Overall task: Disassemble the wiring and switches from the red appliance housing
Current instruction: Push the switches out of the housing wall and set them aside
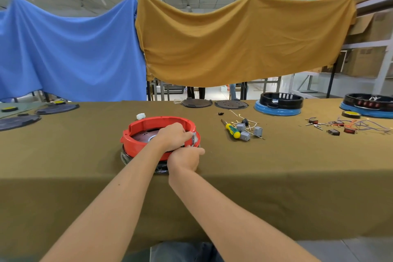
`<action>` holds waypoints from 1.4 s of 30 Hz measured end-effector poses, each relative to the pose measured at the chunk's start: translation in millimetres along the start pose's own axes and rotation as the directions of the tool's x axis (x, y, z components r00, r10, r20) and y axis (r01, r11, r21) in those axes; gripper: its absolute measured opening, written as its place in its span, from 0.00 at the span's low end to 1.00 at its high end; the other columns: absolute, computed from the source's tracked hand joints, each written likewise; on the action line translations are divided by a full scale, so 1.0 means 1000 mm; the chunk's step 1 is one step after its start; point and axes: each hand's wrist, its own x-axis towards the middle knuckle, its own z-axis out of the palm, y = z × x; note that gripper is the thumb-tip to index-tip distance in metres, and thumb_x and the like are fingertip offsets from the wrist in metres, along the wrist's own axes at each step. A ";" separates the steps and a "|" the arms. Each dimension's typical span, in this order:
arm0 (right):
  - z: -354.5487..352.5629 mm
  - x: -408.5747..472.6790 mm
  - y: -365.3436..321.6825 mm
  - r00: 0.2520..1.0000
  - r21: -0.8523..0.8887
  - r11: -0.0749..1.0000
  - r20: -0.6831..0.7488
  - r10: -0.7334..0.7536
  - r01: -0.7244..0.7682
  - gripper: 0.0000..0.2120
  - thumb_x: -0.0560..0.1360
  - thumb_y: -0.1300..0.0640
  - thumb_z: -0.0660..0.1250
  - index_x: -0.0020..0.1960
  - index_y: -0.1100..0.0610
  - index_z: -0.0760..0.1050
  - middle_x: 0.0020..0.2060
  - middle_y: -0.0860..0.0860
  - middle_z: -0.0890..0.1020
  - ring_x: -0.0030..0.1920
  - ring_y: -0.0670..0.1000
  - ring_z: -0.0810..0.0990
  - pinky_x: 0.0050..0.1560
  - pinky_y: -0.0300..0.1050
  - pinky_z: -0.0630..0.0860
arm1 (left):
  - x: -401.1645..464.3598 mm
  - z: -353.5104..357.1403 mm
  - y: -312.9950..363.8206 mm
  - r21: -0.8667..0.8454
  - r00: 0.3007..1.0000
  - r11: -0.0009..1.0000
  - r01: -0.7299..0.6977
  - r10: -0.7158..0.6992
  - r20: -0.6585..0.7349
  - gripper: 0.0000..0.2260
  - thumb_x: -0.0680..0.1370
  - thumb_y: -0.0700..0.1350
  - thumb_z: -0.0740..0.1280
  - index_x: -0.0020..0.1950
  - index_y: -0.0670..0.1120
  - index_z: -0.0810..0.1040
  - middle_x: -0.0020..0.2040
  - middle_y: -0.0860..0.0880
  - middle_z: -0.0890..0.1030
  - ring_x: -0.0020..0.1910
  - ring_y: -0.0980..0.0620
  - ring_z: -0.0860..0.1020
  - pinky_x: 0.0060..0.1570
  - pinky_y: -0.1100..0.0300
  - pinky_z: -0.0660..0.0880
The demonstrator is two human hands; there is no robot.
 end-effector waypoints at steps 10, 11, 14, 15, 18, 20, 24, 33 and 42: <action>-0.054 0.028 -0.018 0.928 -0.586 0.725 0.301 -0.221 0.362 0.07 0.83 0.60 0.54 0.60 0.58 0.67 0.46 0.51 0.75 0.45 0.52 0.76 0.39 0.46 0.69 | -0.001 -0.002 0.003 0.013 1.000 1.000 0.011 -0.011 0.012 0.23 0.83 0.52 0.59 0.30 0.47 0.63 0.26 0.51 0.64 0.26 0.51 0.62 0.32 0.56 0.60; -0.059 0.031 -0.023 0.914 -0.607 0.692 0.342 -0.217 0.391 0.05 0.83 0.59 0.55 0.57 0.58 0.67 0.45 0.51 0.74 0.41 0.50 0.74 0.36 0.45 0.68 | -0.001 -0.002 0.003 0.013 1.000 1.000 0.013 -0.013 0.015 0.23 0.83 0.52 0.59 0.29 0.47 0.62 0.25 0.51 0.63 0.26 0.51 0.62 0.31 0.56 0.59; -0.071 0.040 -0.040 0.866 -0.637 0.610 0.465 -0.184 0.471 0.08 0.83 0.55 0.57 0.52 0.58 0.70 0.44 0.53 0.76 0.40 0.50 0.71 0.36 0.45 0.67 | -0.001 -0.003 0.003 0.018 1.000 1.000 0.016 -0.017 0.024 0.23 0.83 0.53 0.59 0.29 0.47 0.61 0.26 0.51 0.63 0.26 0.51 0.61 0.32 0.56 0.59; -0.074 0.042 -0.045 0.851 -0.638 0.593 0.498 -0.169 0.491 0.09 0.84 0.53 0.57 0.48 0.57 0.70 0.41 0.52 0.75 0.38 0.50 0.70 0.35 0.44 0.66 | -0.001 -0.003 0.002 0.015 0.999 1.000 0.017 -0.017 0.027 0.23 0.83 0.53 0.59 0.29 0.47 0.61 0.26 0.51 0.62 0.26 0.51 0.61 0.33 0.56 0.59; -0.081 0.044 -0.051 0.851 -0.657 0.573 0.502 -0.153 0.491 0.10 0.84 0.53 0.56 0.46 0.57 0.67 0.40 0.51 0.72 0.36 0.48 0.66 0.32 0.43 0.63 | -0.001 -0.003 0.003 0.015 0.999 1.000 0.016 -0.016 0.029 0.23 0.83 0.53 0.59 0.29 0.47 0.61 0.25 0.51 0.61 0.26 0.51 0.61 0.33 0.56 0.59; -0.078 0.042 -0.041 0.889 -0.627 0.658 0.431 -0.155 0.418 0.08 0.85 0.54 0.55 0.54 0.59 0.66 0.42 0.52 0.71 0.37 0.49 0.67 0.31 0.43 0.63 | -0.001 -0.003 0.003 0.021 1.000 1.000 0.015 -0.016 0.027 0.23 0.83 0.53 0.59 0.29 0.47 0.61 0.25 0.51 0.61 0.25 0.51 0.60 0.32 0.56 0.59; -0.058 0.026 -0.015 0.945 -0.488 0.838 0.315 -0.091 0.243 0.04 0.83 0.58 0.51 0.56 0.58 0.60 0.43 0.53 0.71 0.42 0.54 0.71 0.41 0.49 0.74 | -0.002 -0.001 0.003 0.027 1.000 0.999 0.020 -0.020 0.013 0.23 0.83 0.53 0.59 0.30 0.47 0.60 0.26 0.51 0.61 0.26 0.51 0.60 0.31 0.56 0.58; -0.041 0.017 -0.012 0.963 -0.510 0.826 0.234 -0.137 0.242 0.13 0.82 0.62 0.53 0.67 0.60 0.61 0.48 0.53 0.75 0.47 0.55 0.75 0.42 0.48 0.71 | 0.000 0.000 0.001 0.022 1.000 1.000 0.010 -0.010 0.013 0.23 0.83 0.52 0.60 0.30 0.46 0.62 0.26 0.51 0.63 0.27 0.51 0.61 0.32 0.56 0.59; -0.059 0.028 -0.033 0.868 -0.713 0.502 0.452 -0.203 0.489 0.11 0.81 0.63 0.54 0.63 0.63 0.64 0.60 0.62 0.77 0.60 0.63 0.77 0.49 0.52 0.72 | -0.001 -0.002 0.000 0.033 1.000 0.999 0.013 -0.012 -0.010 0.22 0.83 0.52 0.59 0.30 0.46 0.65 0.27 0.50 0.66 0.28 0.51 0.64 0.32 0.56 0.61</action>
